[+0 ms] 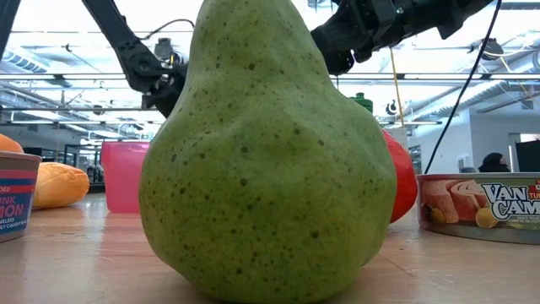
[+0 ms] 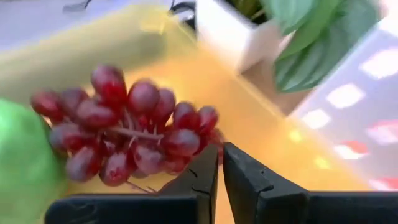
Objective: Pick & Place Food Item
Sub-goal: Put the red apple in the yellow bin
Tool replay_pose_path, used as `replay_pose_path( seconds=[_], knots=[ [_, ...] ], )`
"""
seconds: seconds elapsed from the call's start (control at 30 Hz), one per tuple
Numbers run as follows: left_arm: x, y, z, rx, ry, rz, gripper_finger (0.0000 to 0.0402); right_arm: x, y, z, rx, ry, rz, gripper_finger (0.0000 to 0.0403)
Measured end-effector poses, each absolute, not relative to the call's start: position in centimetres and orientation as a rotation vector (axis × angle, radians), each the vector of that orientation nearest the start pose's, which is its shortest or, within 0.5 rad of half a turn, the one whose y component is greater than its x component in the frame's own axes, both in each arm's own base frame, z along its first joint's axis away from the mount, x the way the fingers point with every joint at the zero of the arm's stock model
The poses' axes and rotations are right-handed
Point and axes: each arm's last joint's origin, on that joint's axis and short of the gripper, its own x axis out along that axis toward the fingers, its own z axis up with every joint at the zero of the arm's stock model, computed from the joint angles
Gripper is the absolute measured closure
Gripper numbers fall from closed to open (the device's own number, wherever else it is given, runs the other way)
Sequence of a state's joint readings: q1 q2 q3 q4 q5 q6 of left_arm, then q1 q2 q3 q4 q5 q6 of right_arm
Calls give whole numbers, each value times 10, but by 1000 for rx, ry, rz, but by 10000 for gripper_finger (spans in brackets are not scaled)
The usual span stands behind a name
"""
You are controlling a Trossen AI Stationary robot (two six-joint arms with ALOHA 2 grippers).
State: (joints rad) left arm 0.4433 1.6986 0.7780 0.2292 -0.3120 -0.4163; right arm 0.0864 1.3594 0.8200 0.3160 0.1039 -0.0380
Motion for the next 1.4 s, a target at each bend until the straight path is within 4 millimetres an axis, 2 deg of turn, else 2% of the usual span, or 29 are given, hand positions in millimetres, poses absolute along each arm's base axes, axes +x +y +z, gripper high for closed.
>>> replay_pose_path(
  seconds=[0.13,0.3,0.47,0.63,0.87,1.03,1.13,1.23,1.4],
  knots=[
    [280,140,169,-391,545,845,365,298,23,263,-36,253,-16,26],
    [266,122,202,-394,529,813,365,292,23,246,45,440,-5,26],
    [262,88,236,-327,424,719,364,290,32,244,151,483,152,26],
    [260,49,255,-222,355,700,364,288,57,247,148,457,302,26],
    [261,3,259,-157,316,689,364,278,97,248,154,408,437,26],
    [264,-21,254,-184,275,708,364,276,128,230,185,390,457,26],
    [265,-27,256,-216,246,689,364,282,147,217,167,471,441,26],
    [265,-29,256,-286,232,657,364,287,161,207,108,588,346,26],
    [267,-32,255,-418,239,563,364,293,167,205,103,695,175,26]
  ],
)
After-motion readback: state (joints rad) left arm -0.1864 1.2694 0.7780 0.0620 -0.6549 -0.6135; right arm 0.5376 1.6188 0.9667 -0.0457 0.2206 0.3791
